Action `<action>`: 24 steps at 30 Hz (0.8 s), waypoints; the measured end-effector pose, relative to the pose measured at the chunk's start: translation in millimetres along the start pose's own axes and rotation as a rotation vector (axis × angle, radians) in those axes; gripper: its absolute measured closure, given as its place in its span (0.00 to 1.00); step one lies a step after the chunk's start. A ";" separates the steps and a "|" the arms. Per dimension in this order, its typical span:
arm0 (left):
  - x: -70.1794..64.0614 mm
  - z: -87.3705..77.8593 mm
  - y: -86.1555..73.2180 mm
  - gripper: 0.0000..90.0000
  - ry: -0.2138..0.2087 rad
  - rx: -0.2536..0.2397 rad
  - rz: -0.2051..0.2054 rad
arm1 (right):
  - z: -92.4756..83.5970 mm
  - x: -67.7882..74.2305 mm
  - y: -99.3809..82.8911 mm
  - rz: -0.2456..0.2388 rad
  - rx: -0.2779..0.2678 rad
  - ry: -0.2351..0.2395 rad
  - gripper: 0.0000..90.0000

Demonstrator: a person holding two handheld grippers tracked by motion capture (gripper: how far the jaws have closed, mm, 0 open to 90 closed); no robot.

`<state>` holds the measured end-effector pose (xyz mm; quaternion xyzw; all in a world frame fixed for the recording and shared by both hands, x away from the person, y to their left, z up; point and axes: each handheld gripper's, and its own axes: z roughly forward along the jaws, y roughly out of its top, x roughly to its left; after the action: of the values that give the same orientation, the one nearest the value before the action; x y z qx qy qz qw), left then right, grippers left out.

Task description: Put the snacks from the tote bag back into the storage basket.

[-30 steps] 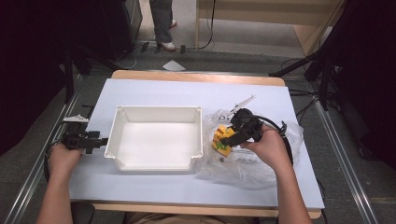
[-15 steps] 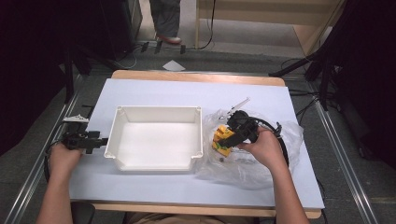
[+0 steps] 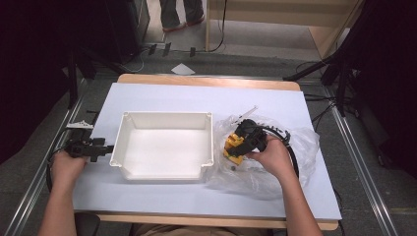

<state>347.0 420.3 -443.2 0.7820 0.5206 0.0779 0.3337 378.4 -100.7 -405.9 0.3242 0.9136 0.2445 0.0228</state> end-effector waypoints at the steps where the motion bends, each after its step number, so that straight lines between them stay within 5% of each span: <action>1: 0.0 0.0 0.0 0.27 0.000 0.000 0.000 | 0.0 0.0 0.0 0.000 0.000 0.000 0.47; 24: -0.3 0.2 0.1 0.27 0.001 -0.002 0.001 | 4.9 2.7 -1.8 -0.031 -0.021 -0.026 0.53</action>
<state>347.1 419.9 -443.2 0.7818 0.5204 0.0790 0.3344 376.2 -98.1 -410.8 0.3127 0.9156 0.2494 0.0418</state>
